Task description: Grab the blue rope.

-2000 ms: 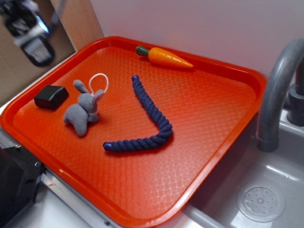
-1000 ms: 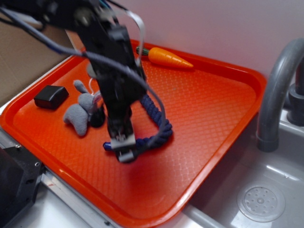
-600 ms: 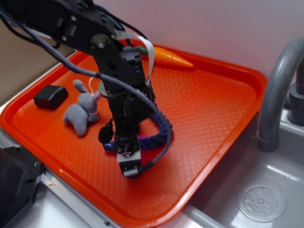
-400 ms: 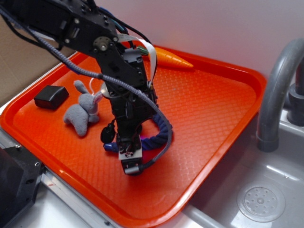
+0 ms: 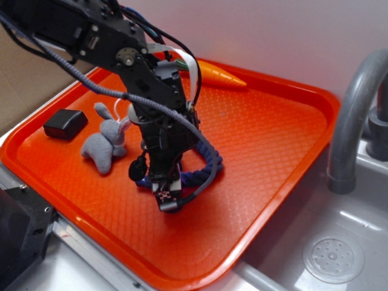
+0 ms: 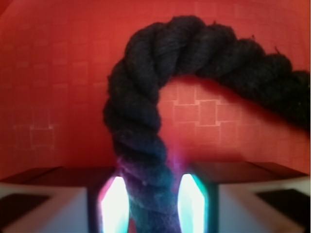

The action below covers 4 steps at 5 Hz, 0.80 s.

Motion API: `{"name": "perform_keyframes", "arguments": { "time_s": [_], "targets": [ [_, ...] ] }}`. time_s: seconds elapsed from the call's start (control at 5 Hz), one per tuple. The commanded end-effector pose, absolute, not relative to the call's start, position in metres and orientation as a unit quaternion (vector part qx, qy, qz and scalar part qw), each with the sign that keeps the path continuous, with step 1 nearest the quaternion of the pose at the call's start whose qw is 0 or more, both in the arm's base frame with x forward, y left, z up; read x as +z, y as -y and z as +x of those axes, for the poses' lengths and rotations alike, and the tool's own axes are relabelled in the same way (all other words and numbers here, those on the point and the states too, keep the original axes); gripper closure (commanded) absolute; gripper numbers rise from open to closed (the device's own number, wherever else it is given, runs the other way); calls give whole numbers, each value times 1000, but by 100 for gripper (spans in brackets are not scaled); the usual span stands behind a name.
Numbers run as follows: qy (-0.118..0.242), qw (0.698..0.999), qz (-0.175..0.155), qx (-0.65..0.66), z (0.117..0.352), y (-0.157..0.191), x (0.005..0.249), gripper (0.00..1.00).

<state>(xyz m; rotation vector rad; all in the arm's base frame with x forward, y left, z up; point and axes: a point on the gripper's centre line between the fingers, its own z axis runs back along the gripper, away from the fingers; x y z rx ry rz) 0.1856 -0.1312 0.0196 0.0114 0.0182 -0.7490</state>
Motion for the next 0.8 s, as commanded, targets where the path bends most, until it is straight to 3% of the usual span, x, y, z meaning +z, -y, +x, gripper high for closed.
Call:
{"name": "perform_keyframes", "arguments": {
  "time_s": [0.0,0.4,0.6],
  "targets": [
    [-12,963,29,-269,188,114,59,100],
    [7,997,33,-67,195,75,158,100],
    [65,996,4,58,177,41,207,100]
  ]
}}
